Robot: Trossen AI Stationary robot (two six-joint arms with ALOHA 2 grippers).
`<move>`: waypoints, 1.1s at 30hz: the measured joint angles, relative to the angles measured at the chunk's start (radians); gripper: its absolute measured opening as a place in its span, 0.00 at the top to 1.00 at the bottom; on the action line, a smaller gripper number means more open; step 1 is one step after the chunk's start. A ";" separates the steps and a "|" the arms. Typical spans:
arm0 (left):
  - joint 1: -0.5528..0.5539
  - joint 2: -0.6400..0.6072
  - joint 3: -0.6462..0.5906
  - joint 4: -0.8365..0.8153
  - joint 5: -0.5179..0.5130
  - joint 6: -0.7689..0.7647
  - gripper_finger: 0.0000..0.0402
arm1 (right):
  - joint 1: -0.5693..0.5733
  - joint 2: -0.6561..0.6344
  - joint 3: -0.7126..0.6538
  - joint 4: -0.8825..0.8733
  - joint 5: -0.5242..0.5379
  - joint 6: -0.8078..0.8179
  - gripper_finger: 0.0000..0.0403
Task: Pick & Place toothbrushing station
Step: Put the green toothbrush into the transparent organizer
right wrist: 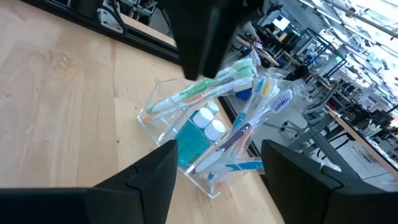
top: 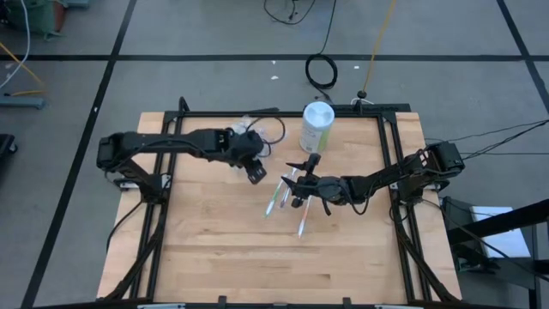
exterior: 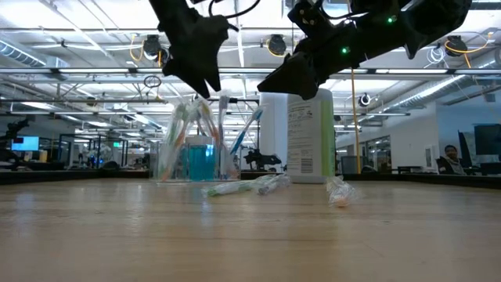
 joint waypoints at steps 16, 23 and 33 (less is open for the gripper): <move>-0.199 0.103 0.000 0.075 -0.160 -0.174 0.50 | 0.000 0.000 -0.001 -0.166 0.001 0.041 0.44; -0.226 0.234 -0.001 0.164 -0.211 -0.232 0.50 | -0.020 -0.028 -0.001 -0.321 -0.015 0.196 0.44; -0.190 0.414 -0.001 0.383 -0.219 -0.175 0.50 | -0.084 -0.220 -0.001 -0.625 -0.235 0.588 0.44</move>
